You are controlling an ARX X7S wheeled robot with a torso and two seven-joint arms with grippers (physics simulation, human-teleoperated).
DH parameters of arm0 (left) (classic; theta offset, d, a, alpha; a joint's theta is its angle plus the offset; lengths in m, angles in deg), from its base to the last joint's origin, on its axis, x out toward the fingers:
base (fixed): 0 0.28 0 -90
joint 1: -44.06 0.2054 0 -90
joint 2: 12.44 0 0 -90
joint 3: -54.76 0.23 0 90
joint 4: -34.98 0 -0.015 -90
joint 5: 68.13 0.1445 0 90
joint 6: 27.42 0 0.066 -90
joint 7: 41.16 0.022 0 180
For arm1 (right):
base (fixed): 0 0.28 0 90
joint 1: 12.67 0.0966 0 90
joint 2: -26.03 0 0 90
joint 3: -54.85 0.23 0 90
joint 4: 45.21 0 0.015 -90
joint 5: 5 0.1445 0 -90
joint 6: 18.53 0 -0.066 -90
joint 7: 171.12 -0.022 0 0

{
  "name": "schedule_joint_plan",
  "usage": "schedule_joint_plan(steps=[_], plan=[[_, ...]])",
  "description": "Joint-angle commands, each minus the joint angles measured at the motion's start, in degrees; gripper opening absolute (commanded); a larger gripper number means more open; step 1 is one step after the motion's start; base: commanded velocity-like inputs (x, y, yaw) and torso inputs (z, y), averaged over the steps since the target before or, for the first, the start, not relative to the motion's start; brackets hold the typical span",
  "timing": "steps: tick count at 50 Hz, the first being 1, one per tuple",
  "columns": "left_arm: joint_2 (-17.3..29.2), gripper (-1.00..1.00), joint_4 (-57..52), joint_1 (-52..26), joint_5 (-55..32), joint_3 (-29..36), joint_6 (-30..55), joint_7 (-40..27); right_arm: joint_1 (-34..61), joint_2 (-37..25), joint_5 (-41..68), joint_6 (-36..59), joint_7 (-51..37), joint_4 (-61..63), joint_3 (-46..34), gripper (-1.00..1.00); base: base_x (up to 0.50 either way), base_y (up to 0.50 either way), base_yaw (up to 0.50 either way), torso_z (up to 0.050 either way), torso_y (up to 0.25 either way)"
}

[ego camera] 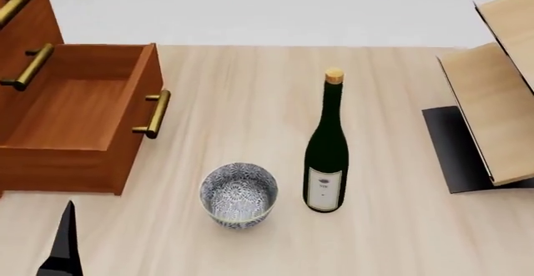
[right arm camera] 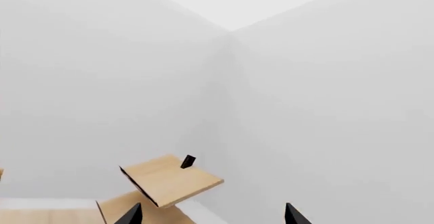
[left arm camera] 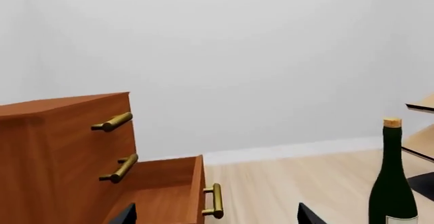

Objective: Put the bowl in the bottom drawer of the cabinet.

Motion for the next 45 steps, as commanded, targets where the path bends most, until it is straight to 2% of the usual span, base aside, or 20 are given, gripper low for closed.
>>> schedule_joint_plan(steps=[1, 45], plan=[[0.16, 1.0, -0.24, 0.01, -0.08, 0.33, -0.04, -0.27, 0.16, -0.03, -0.07, 0.26, 0.23, 0.01, -0.32, 1.0, 0.5, 0.0, 0.0, 0.0, 0.0], [0.56, 1.0, 0.05, -0.61, -1.15, 0.94, -0.42, -0.99, 0.45, -2.03, -0.21, 1.34, -1.85, -0.2, -1.5, 1.0, 0.5, 0.0, 0.0, 0.0, 0.0]])
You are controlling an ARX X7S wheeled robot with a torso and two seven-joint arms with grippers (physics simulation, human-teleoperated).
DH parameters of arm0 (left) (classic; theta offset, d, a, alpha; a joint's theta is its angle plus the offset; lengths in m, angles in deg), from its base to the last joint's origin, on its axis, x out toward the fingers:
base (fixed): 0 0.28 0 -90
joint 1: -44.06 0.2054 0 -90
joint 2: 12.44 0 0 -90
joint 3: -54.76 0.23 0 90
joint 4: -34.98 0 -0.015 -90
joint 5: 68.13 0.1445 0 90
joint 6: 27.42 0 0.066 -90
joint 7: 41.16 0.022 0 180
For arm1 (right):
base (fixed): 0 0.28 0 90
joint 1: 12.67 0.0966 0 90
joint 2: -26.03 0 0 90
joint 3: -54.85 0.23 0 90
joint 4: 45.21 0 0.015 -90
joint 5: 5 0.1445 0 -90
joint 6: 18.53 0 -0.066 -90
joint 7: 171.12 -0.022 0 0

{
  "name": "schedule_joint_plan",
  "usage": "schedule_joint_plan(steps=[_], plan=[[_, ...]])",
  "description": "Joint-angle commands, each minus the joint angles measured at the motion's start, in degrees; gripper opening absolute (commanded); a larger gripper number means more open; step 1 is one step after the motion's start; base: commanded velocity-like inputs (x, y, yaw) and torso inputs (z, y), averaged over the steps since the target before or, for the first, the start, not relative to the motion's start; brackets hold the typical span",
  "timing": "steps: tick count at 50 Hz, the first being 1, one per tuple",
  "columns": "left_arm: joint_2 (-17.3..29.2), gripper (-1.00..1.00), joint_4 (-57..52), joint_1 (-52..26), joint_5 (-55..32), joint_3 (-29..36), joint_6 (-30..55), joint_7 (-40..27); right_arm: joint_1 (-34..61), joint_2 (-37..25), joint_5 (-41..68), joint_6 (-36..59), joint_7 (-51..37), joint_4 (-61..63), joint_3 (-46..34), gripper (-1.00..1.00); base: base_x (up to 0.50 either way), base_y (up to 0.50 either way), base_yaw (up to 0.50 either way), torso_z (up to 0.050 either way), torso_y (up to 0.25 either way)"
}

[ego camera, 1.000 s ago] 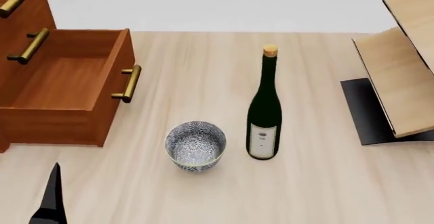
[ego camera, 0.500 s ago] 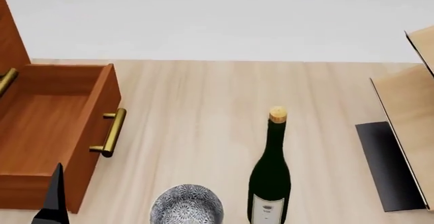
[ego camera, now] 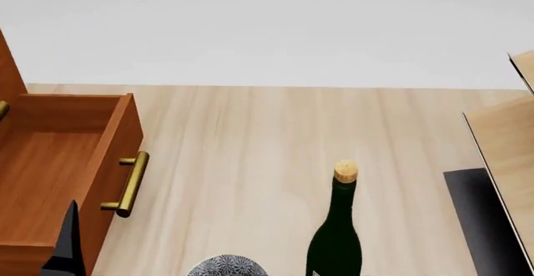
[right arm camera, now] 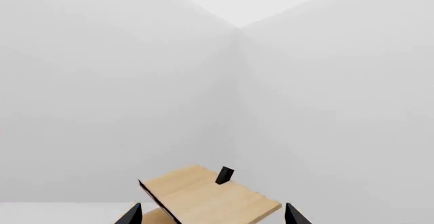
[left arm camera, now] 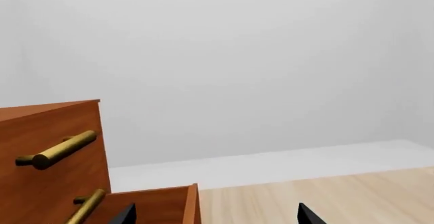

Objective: Put the bowl in the bottom drawer of the cabinet.

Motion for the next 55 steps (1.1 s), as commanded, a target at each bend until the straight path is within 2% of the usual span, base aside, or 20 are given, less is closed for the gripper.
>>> schedule_joint_plan(steps=[1, 7, 9, 10, 21, 48, 52, 55], plan=[[-0.09, 1.0, -0.3, -0.41, -1.49, -0.33, 0.64, -0.07, 0.26, -0.21, -0.74, 0.49, -0.54, 0.09, -0.22, 1.0, 0.5, 0.0, 0.0, 0.0, 0.0], [-0.31, 1.0, -0.58, -0.91, -4.4, -1.6, 1.53, 0.32, -0.81, -0.62, -0.48, -2.71, -1.8, -0.57, 0.4, 1.0, 0.23, 0.0, 0.0, 0.0, 0.0], [0.8, 1.0, -0.32, -1.03, 0.28, 0.7, 0.92, -0.59, -0.22, -0.57, -1.62, -1.65, -1.71, -0.37, -0.15, 1.0, 0.0, 0.0, 0.0, 0.0, 0.0], [0.71, 1.0, -0.18, -0.9, -0.34, 0.52, 0.45, -0.23, 0.36, -0.21, -2.63, -0.04, -1.64, -0.03, -0.33, 1.0, 0.0, 0.0, 0.0, 0.0, 0.0], [1.31, 1.0, -0.16, -0.8, 0.85, 1.6, -0.06, -0.3, 1.92, -0.21, -5.47, 2.23, -1.45, -0.23, -1.53, 1.0, 0.0, 0.0, 0.0, 0.0, -0.25], [1.99, 1.0, 0.06, -1.06, 0.94, 2.16, 1.02, -0.99, 0.89, -0.98, -4.55, 1.56, -2.47, -0.46, -1.97, 1.0, 0.0, 0.0, 0.0, 0.0, -0.25], [1.01, 1.0, -0.34, -1.89, -3.65, -0.32, 5.38, -1.71, 0.91, -1.06, -4.74, 1.58, -2.54, -0.44, -2.26, 1.0, 0.0, 0.0, 0.0, 0.0, -0.108], [2.18, 1.0, -1.43, -1.92, -1.08, 1.67, 6.41, -2.31, 0.67, -1.27, -3.88, 1.16, -2.78, -0.6, -2.11, 1.0, 0.0, 0.0, 0.0, 0.0, 0.0]])
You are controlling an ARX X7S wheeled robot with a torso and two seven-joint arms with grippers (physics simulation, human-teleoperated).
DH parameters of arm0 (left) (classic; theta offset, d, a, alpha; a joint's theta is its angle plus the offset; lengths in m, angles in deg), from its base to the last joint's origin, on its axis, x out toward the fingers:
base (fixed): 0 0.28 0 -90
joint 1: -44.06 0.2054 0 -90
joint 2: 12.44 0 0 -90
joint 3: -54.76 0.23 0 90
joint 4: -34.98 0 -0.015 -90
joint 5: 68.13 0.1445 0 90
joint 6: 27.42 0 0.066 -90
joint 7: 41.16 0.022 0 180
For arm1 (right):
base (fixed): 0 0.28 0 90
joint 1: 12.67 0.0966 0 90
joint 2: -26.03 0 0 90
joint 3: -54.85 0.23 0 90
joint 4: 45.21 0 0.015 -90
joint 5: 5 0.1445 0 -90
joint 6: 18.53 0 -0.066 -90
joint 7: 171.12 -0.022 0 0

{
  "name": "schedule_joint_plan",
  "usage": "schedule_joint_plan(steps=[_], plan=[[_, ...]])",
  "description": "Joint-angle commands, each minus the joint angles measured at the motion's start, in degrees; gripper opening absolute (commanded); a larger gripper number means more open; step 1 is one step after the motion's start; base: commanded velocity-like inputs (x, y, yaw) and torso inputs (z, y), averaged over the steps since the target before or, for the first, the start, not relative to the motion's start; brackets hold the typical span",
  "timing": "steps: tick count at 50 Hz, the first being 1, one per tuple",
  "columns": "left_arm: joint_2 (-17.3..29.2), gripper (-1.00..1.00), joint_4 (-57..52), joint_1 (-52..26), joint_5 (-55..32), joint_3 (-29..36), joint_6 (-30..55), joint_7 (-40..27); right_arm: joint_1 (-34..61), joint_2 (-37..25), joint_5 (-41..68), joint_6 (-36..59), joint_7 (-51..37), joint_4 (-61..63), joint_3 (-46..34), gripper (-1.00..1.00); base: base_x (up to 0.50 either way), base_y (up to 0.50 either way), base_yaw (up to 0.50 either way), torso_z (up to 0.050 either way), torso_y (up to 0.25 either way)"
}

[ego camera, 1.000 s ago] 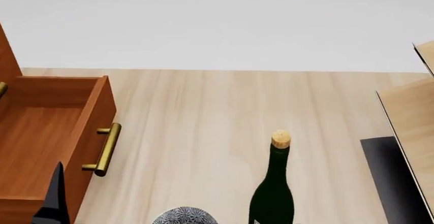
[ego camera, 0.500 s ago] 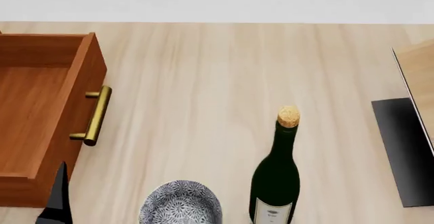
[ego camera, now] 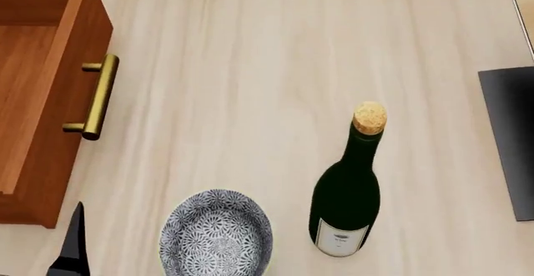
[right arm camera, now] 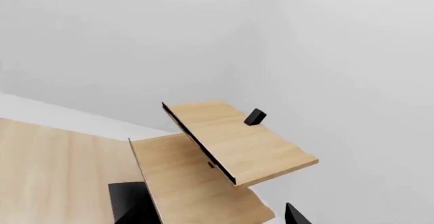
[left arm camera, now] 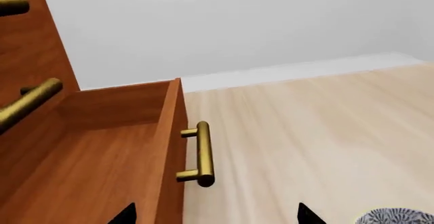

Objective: Put the bowl in the bottom drawer of the cabinet.

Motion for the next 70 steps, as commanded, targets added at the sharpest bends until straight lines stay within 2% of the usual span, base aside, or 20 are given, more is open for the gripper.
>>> schedule_joint_plan(steps=[1, 7, 15, 17, 22, 25, 28, 31, 33, 39, 46, 59, 65, 70], plan=[[0.76, 1.0, -1.84, -0.68, -1.04, 0.29, 4.93, -1.12, -0.27, -0.43, 0.57, -0.32, -0.55, -0.22, -0.32, 1.0, 0.0, 0.0, 0.0, 0.0, 0.0], [2.12, 1.0, -7.02, -1.1, -3.12, -0.52, 10.75, -1.84, -0.73, -0.55, 1.3, -1.18, -1.82, -0.63, 0.17, 1.0, 0.0, 0.0, 0.0, 0.0, 0.0], [2.34, 1.0, -17.08, -0.94, -19.59, -5.8, 25.84, -1.82, 0.07, -0.77, -0.57, -0.47, -1.94, -1.1, -2.03, 1.0, 0.0, 0.0, 0.0, 0.0, 0.0], [4.58, 1.0, -18.31, -1.62, -25.63, -5.4, 27.14, -4.74, 0.13, -0.85, -0.76, -0.3, -1.99, -1.04, -2.34, 1.0, 0.0, 0.0, 0.0, 0.0, 0.0], [19.53, 1.0, -18.34, -7.42, -35.97, 9.04, 16.04, -20.62, 0.21, -0.98, -1.54, 0.12, -2.17, -0.96, -3.23, 1.0, 0.0, 0.0, 0.0, 0.0, 0.0], [24.36, 1.0, -18.33, -11.22, -38.03, 16.73, 11.35, -25.66, 0.17, -1.09, -1.84, 0.32, -2.31, -0.86, -3.51, 1.0, 0.0, 0.0, 0.0, 0.0, 0.0], [29.11, 1.0, -18.35, -16.71, -38.19, 27.06, 5.59, -29.89, 0.22, -1.19, -2.03, 0.3, -2.52, -0.98, -3.88, 1.0, 0.0, 0.0, 0.0, 0.0, 0.0], [32.25, 1.0, -18.34, -23.04, -39.31, 35.95, 1.3, -33.95, 0.43, -1.31, -2.18, 0.53, -2.65, -1.07, -4.19, 1.0, 0.0, 0.0, 0.0, 0.0, 0.0], [33.06, 1.0, -18.32, -26.17, -39.97, 39.49, 0.11, -35.62, 0.41, -1.4, -2.2, 0.43, -2.84, -1.19, -4.34, 1.0, 0.0, 0.0, 0.0, 0.0, 0.0], [33.24, 1.0, -18.05, -31.28, -41.76, 44.02, -0.05, -37.37, 0.55, -1.78, -2.1, 0.3, -3.38, -1.86, -4.78, 1.0, 0.0, 0.0, 0.0, 0.0, 0.0], [32.88, 1.0, -14.23, -33.69, -44.04, 42.88, -0.47, -36.46, -0.7, -2.32, -0.62, -0.96, -4.4, -1.63, -3.95, 1.0, 0.0, 0.0, 0.0, 0.0, 0.0], [28.18, 1.0, -11.04, -37.25, -47.88, 44.37, 2.77, -35.82, -0.14, -3.02, -0.25, -0.51, -4.84, -2.23, -4.16, 1.0, 0.0, 0.0, 0.0, 0.0, 0.0], [26.01, 1.0, -9.05, -37.51, -49.45, 44.5, 2.13, -35.0, -0.15, -3.38, 0.01, -0.54, -5.06, -2.43, -4.05, 1.0, 0.0, 0.0, 0.0, 0.0, 0.0], [24.21, 1.0, -8.41, -37.55, -54.18, 43.88, 0.72, -35.62, 0.09, -3.57, -0.03, -0.89, -5.4, -3.13, -4.36, 1.0, 0.0, 0.0, 0.0, 0.0, 0.0]])
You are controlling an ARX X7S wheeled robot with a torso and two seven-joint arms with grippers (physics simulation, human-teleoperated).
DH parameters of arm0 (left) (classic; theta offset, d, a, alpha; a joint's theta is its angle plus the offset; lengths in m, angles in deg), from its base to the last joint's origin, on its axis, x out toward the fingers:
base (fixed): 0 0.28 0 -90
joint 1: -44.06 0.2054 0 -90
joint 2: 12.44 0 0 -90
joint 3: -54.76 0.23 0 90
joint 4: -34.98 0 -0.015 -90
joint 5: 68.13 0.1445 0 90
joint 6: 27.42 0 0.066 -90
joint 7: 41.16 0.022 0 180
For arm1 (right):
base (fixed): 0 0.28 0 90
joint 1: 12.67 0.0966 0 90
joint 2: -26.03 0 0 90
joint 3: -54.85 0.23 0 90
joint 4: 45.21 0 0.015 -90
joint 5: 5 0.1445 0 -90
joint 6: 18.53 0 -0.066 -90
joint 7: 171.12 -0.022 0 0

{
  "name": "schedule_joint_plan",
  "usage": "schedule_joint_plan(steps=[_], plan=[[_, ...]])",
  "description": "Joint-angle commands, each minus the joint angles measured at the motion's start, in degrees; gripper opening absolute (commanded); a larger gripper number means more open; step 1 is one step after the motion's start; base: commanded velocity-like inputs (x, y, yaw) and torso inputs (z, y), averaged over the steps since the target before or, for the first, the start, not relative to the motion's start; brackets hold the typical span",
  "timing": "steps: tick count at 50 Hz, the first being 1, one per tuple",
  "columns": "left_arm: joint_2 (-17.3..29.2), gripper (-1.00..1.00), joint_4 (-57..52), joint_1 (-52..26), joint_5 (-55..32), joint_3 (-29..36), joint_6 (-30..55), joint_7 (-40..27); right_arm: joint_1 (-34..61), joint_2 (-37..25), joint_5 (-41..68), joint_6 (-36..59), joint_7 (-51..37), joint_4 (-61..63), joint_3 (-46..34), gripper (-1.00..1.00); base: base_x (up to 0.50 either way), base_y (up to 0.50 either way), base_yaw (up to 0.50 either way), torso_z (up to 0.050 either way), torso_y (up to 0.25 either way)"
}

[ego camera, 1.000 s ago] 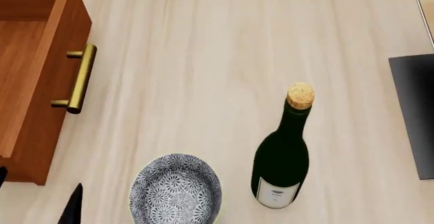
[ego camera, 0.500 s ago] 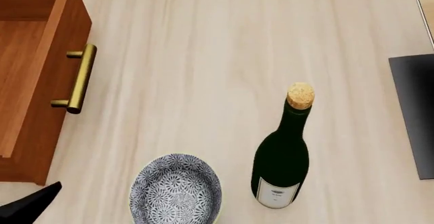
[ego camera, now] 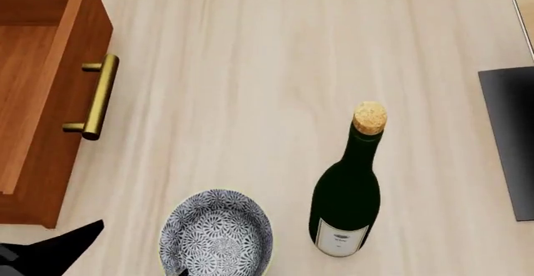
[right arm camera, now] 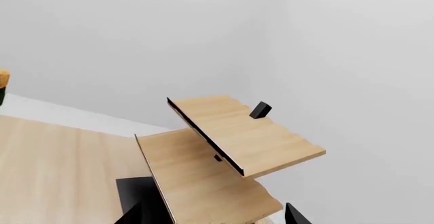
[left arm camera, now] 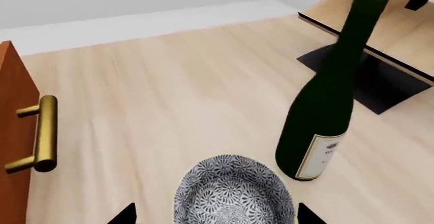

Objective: Put the bowl in the bottom drawer of the cabinet.

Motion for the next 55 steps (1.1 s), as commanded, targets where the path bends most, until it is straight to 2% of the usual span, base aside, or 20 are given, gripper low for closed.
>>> schedule_joint_plan(steps=[1, 11, 21, 32, 44, 55], plan=[[-3.48, 1.0, 2.19, -1.19, -6.09, 0.27, -1.87, -0.12, 0.32, -0.59, 0.31, -0.35, -0.62, -1.05, -0.32, 1.0, 0.0, 0.0, 0.0, 0.0, 0.0], [-5.22, 1.0, 3.93, -0.74, -6.77, -0.65, -4.24, 0.46, -0.14, -0.77, 0.29, -1.12, -1.43, -1.63, -0.68, 1.0, 0.0, 0.0, 0.0, 0.0, 0.0], [-6.61, 1.0, 12.39, 1.08, -10.65, -6.14, -12.73, 3.52, -0.11, -0.93, -0.44, -0.92, -1.67, -1.67, -1.7, 1.0, 0.0, 0.0, 0.0, 0.0, 0.0], [-9.76, 1.0, 18.85, 0.69, -10.29, -5.6, -13.14, 5.54, 0.41, -1.57, -0.04, -0.76, -1.93, -2.27, -1.87, 1.0, 0.0, 0.0, 0.0, 0.0, 0.0], [-12.75, 1.0, 20.26, 1.27, -8.97, -3.29, -12.48, 6.58, -0.29, -2.16, 0.4, -1.67, -2.54, -2.69, -1.75, 1.0, 0.0, 0.0, 0.0, 0.0, 0.0], [-15.69, 1.0, 29.61, 1.9, -8.78, -3.7, -14.62, 10.48, -1.26, -2.32, 0.37, -2.16, -3.06, -2.4, -1.62, 1.0, 0.0, 0.0, 0.0, 0.0, 0.0]])
